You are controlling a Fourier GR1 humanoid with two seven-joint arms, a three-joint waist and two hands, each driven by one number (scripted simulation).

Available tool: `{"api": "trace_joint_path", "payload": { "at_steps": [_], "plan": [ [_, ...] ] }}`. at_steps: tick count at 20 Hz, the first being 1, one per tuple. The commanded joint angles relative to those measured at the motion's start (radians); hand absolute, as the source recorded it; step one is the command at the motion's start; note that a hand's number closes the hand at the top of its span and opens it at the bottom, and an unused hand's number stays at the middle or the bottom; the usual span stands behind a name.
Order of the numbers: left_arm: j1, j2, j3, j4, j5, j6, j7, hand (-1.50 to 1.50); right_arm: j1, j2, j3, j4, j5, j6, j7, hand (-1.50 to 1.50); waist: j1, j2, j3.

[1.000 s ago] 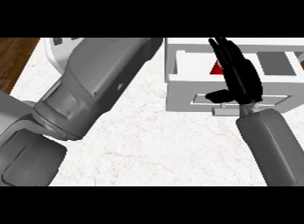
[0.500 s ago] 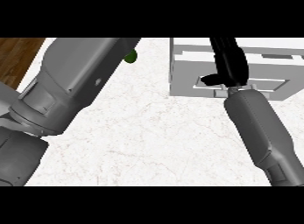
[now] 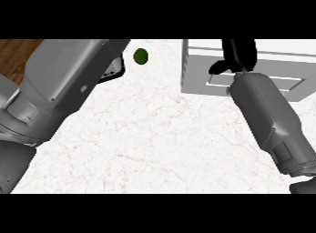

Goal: Pick up the can, place it into the drawer and close the drawer

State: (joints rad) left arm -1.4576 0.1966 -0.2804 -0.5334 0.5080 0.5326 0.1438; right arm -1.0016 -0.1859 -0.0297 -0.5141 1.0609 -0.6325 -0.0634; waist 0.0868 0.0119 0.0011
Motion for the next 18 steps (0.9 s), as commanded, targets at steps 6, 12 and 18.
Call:
{"api": "trace_joint_path", "payload": {
  "at_steps": [6, 12, 18],
  "plan": [
    [0.122, 0.070, -0.006, -0.127, -0.004, -0.045, 0.019, -1.50, -0.182, -0.013, -0.050, 0.158, 0.006, -0.041, 0.012, -1.50, 0.033, 0.011, -0.001],
    [0.178, 0.088, -0.020, -0.221, -0.003, -0.050, 0.059, -1.50, -0.202, -0.026, -0.134, 0.155, -0.098, -0.009, -0.100, -1.50, 0.039, 0.006, 0.001],
    [0.236, 0.135, -0.015, -0.288, -0.001, -0.065, 0.076, -1.50, -0.225, -0.006, -0.175, 0.165, -0.139, -0.010, -0.179, -1.50, 0.031, 0.006, 0.001]
  ]
}}
